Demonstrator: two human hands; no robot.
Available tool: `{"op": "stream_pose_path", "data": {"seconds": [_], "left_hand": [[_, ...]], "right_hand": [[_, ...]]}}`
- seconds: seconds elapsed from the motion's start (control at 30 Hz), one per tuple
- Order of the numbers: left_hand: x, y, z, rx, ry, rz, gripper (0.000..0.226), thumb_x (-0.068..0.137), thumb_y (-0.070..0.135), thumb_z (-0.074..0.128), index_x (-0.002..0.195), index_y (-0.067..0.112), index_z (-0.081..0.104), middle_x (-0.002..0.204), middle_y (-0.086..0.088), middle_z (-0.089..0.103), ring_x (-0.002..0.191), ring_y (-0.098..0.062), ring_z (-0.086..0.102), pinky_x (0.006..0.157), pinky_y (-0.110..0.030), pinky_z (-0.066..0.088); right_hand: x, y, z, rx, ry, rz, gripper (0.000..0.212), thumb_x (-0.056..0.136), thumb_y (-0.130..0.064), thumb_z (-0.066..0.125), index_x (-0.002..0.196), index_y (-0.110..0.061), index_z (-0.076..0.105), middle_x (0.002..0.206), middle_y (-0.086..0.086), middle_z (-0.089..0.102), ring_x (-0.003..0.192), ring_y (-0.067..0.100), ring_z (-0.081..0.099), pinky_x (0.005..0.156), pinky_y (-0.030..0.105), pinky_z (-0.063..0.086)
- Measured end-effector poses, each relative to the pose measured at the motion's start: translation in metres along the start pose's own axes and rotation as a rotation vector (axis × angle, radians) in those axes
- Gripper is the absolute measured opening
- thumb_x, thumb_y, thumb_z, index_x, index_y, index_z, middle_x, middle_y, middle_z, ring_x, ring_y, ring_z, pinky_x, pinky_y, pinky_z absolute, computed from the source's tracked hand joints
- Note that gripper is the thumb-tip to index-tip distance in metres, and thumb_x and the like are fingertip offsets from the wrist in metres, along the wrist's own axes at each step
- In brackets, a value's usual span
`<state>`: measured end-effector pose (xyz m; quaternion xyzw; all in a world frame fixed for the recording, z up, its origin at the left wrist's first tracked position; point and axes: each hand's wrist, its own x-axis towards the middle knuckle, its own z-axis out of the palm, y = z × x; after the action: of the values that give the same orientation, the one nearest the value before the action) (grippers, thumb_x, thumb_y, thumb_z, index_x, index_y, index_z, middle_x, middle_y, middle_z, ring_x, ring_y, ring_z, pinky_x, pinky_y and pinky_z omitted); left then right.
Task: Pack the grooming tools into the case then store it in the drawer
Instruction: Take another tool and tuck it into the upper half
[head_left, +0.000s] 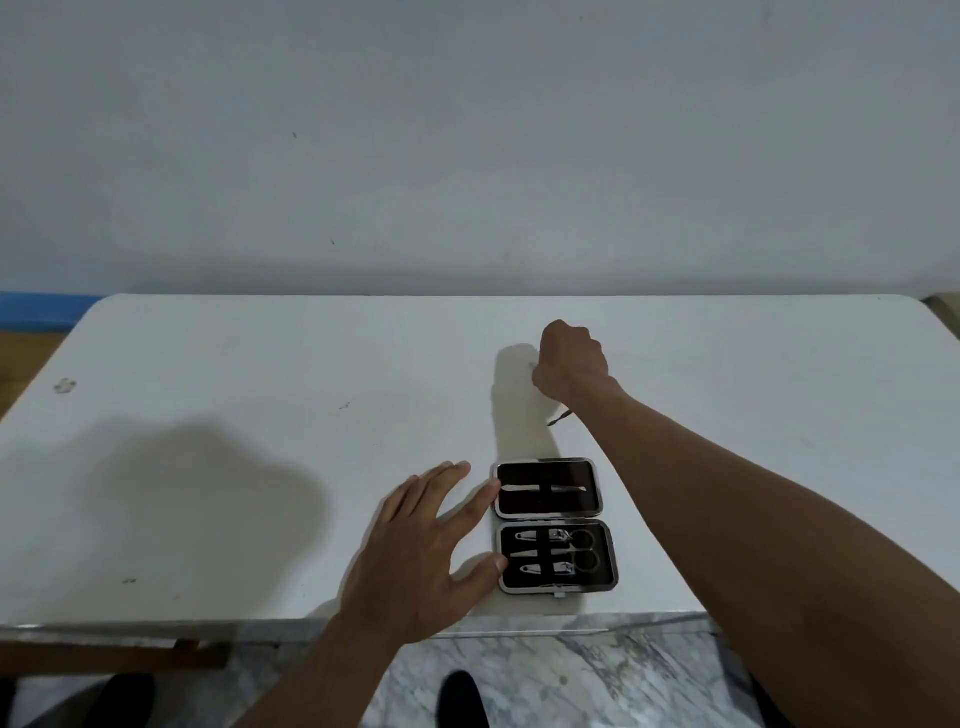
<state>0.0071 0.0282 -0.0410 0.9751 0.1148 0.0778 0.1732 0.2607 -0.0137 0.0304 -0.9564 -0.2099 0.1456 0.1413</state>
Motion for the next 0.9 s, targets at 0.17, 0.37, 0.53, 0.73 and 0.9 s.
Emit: {"op": "stream_pose_path", "data": {"seconds": [0.17, 0.37, 0.53, 0.73, 0.9], "left_hand": [[0.0, 0.001, 0.0, 0.0, 0.007, 0.0, 0.067, 0.087, 0.065, 0.045, 0.148, 0.04, 0.032, 0.154, 0.005, 0.035, 0.144, -0.015, 0.027, 0.116, -0.042, 0.028], [0.0, 0.001, 0.0, 0.003, 0.012, -0.003, 0.068, 0.087, 0.067, 0.042, 0.148, 0.041, 0.029, 0.155, 0.005, 0.034, 0.145, -0.013, 0.024, 0.116, -0.042, 0.027], [-0.001, 0.002, 0.0, 0.007, 0.022, -0.006, 0.068, 0.086, 0.067, 0.043, 0.148, 0.041, 0.031, 0.154, 0.006, 0.034, 0.145, -0.013, 0.025, 0.116, -0.042, 0.027], [-0.001, 0.002, 0.0, 0.02, 0.038, 0.004, 0.067, 0.086, 0.065, 0.046, 0.146, 0.04, 0.035, 0.152, 0.004, 0.038, 0.143, -0.015, 0.03, 0.115, -0.041, 0.03], [-0.002, 0.0, 0.002, 0.037, 0.04, 0.013, 0.065, 0.088, 0.066, 0.042, 0.146, 0.038, 0.036, 0.152, 0.002, 0.039, 0.141, -0.017, 0.032, 0.113, -0.043, 0.031]], "right_hand": [[-0.002, 0.002, -0.001, -0.016, -0.006, -0.034, 0.017, 0.082, 0.002, 0.057, 0.098, -0.002, 0.055, 0.108, 0.02, 0.061, 0.103, 0.039, 0.059, 0.069, 0.031, 0.041], [-0.006, 0.007, 0.001, -0.019, -0.022, -0.079, 0.007, 0.086, -0.001, 0.055, 0.086, -0.006, 0.049, 0.078, 0.009, 0.054, 0.096, 0.039, 0.06, 0.069, 0.031, 0.04], [-0.012, 0.013, 0.006, 0.062, -0.003, -0.109, 0.014, 0.088, -0.009, 0.047, 0.09, -0.006, 0.061, 0.099, 0.017, 0.064, 0.094, 0.038, 0.059, 0.069, 0.03, 0.037], [-0.051, 0.038, -0.012, 0.228, 0.02, -0.153, 0.026, 0.096, -0.009, 0.038, 0.106, -0.017, 0.061, 0.116, 0.004, 0.066, 0.085, 0.027, 0.054, 0.069, 0.028, 0.036], [-0.098, 0.063, -0.024, 0.276, -0.086, -0.131, 0.037, 0.093, -0.009, 0.035, 0.108, -0.012, 0.068, 0.127, 0.004, 0.064, 0.093, 0.021, 0.056, 0.078, 0.026, 0.038]]}}
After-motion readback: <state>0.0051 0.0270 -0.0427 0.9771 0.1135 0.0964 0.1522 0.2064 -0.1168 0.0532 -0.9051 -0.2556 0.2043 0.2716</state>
